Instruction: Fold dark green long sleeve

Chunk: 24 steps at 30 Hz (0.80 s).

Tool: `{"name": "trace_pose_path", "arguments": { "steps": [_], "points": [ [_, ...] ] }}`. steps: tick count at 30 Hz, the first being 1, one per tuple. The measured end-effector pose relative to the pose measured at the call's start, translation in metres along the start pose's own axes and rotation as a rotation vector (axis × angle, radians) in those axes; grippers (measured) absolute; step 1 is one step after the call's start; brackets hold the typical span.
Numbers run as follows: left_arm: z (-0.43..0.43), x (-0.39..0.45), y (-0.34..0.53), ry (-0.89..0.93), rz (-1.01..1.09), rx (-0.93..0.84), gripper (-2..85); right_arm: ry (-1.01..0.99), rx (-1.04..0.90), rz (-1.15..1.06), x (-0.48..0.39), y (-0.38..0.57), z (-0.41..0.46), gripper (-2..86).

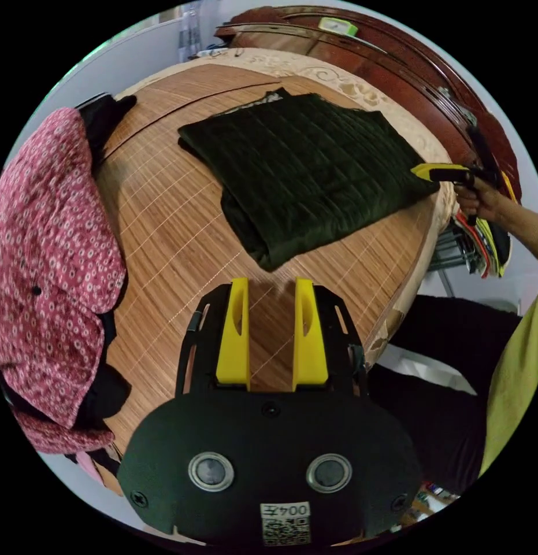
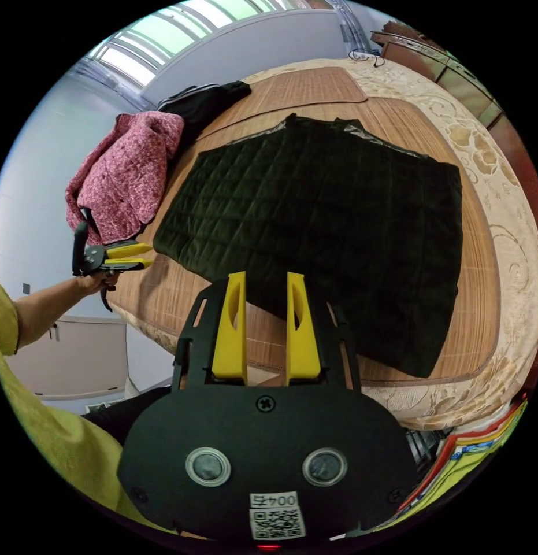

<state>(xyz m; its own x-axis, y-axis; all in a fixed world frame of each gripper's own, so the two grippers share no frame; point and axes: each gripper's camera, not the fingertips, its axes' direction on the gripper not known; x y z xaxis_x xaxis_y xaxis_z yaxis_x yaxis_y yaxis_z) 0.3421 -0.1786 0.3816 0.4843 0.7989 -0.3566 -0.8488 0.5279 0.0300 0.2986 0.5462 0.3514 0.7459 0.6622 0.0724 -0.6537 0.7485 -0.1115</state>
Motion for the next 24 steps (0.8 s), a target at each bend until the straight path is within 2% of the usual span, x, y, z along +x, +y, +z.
{"name": "trace_pose_path", "arguments": {
  "steps": [8, 18, 24],
  "points": [
    [0.018, -0.009, -0.028, 0.033, 0.176, 0.008, 12.1, 0.123, -0.16, 0.029, 0.006, -0.012, 0.039, 9.9],
    [0.03, -0.021, -0.048, -0.008, 0.285, -0.012, 7.8, 0.175, -0.189, 0.038, 0.006, -0.018, 0.048, 8.8],
    [0.03, -0.035, -0.054, 0.043, 0.311, -0.042, 4.1, 0.181, -0.185, 0.033, 0.009, -0.015, 0.046, 8.6]
  ]
}}
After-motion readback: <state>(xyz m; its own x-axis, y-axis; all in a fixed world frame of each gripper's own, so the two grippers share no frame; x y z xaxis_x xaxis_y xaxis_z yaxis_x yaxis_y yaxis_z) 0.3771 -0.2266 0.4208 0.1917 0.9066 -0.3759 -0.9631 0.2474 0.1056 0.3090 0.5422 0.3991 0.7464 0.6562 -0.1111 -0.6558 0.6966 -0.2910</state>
